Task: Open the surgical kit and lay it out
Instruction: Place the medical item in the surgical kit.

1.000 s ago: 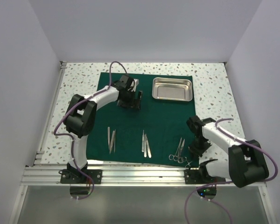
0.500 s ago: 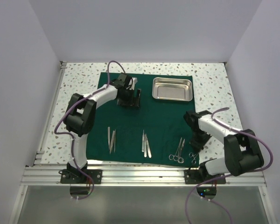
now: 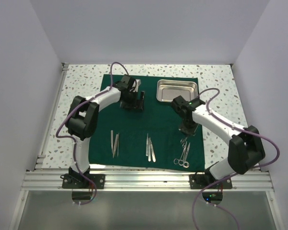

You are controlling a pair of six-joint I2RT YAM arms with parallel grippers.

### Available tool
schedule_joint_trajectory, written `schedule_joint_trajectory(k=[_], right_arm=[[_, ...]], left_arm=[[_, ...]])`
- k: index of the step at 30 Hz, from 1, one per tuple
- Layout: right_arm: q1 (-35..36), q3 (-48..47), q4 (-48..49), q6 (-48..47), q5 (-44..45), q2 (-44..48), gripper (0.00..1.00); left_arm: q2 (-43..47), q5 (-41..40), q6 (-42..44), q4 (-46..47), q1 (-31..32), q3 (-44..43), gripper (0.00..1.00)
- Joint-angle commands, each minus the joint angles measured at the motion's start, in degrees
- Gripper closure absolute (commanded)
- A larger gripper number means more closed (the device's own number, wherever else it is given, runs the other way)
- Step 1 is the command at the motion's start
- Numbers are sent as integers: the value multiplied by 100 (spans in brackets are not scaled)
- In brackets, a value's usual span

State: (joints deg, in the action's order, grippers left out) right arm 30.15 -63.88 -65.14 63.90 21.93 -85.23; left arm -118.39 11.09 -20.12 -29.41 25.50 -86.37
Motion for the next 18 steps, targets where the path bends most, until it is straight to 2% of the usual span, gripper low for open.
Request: schedule_joint_trajectory(k=[1,4,7,12,13,14,15,16,17,18], right_arm=[[656,260,-183,456,-373,-116,100],[1175,306,-296,702,-629,-90,100],[1405,140,-629,756,-725,-55,100],[1432,200,-710,624,-734,68,100],[1432,322,-606,624,-760,33,95],[1423,384,-509,606,-752,7,79],[1432,454,-430,624,-743,-37,55],[1432,559,-220,632,-761,-46,23],[1423,561,-157,633,-735,-46,11],[1423,534,-148,633,-726,-55,3]], left_arm=[[167,-195,105,76,-106,-161,9],[272,-221,96,93,-176,-82,9],[360,-239,113,119,-203,6,9],[422,-230,87,190,-203,129,9],[422,-222,105,190,-194,129,9],[431,-230,105,181,-203,129,9],[448,-230,105,181,-203,120,9],[466,-248,96,172,-203,129,9],[483,-248,105,155,-203,120,9],[518,-257,105,137,-203,94,9]])
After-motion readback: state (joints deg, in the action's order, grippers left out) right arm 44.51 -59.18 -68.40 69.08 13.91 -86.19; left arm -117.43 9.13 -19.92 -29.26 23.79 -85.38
